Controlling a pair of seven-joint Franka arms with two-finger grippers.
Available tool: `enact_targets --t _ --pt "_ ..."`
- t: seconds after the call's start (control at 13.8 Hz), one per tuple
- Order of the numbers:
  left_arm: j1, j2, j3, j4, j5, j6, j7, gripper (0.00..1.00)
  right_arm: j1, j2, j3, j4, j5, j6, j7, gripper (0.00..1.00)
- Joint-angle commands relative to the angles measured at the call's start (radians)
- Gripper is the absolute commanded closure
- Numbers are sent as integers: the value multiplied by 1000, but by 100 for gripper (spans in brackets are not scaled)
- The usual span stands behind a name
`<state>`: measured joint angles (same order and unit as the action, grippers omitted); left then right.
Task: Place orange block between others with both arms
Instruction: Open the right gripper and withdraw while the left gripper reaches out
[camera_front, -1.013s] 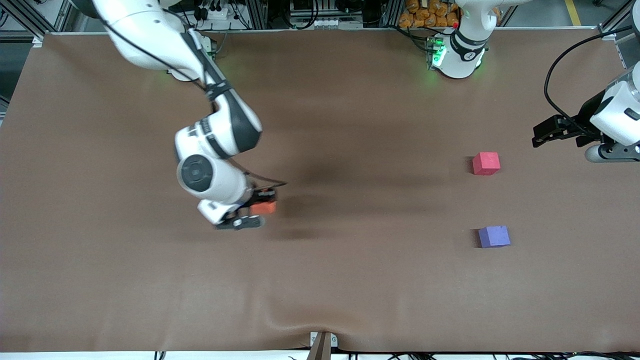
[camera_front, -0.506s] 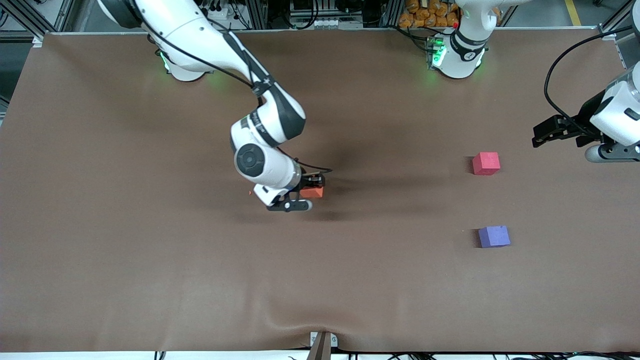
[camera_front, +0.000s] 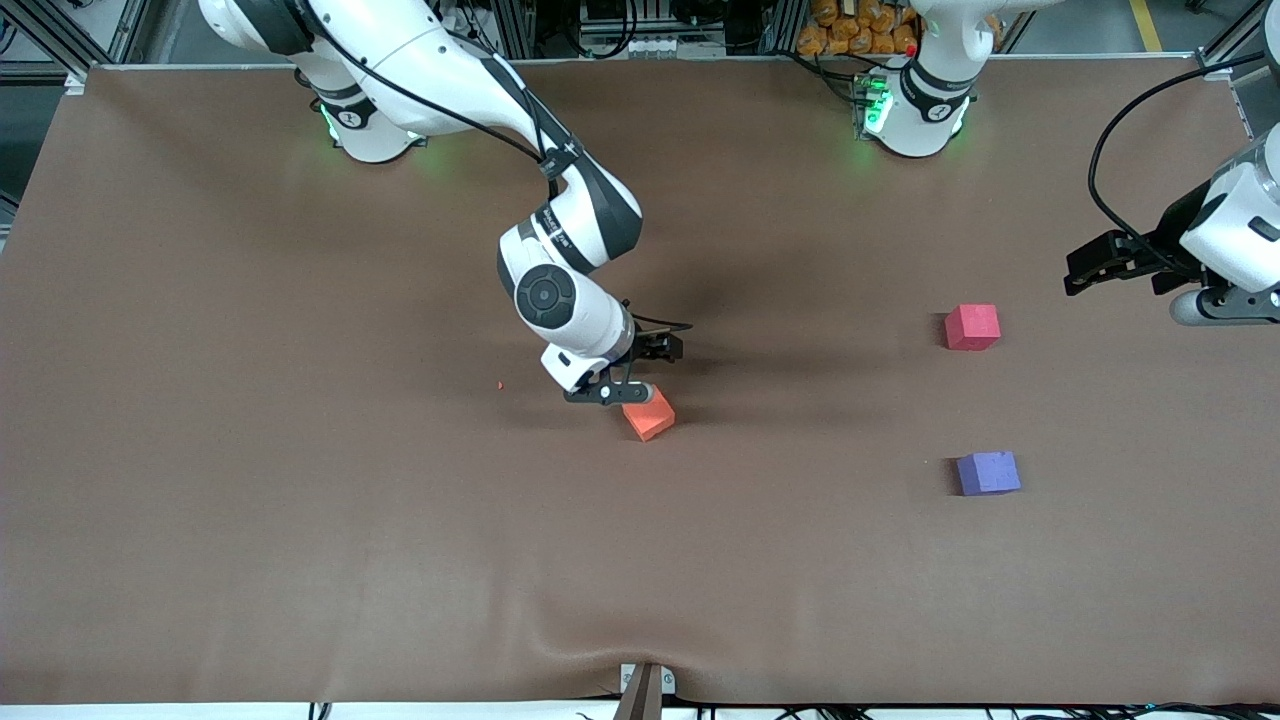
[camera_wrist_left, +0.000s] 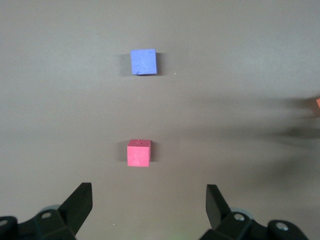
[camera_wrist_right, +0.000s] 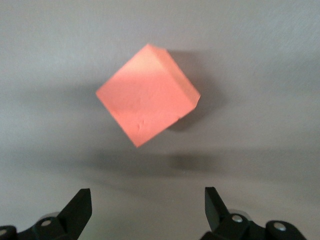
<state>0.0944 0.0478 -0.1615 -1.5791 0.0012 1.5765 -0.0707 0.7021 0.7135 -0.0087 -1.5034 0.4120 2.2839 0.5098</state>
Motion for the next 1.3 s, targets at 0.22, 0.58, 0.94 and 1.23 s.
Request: enact_targets --t 0.22,0.58,0.94,1.23 --pt "-7 18 -4 5 0 14 22 0 -104 -106 -17 40 16 -194 3 0" --pt "-53 69 -19 11 -4 39 -3 0 -246 -314 -40 40 -169 -400 1 0" --pt "-140 161 -19 34 -15 85 -78 0 -390 -494 -37 42 -237 -607 -29 0" --pt "-270 294 -19 143 -15 91 -260 0 -554 -600 -36 40 -245 -693 -178 0"
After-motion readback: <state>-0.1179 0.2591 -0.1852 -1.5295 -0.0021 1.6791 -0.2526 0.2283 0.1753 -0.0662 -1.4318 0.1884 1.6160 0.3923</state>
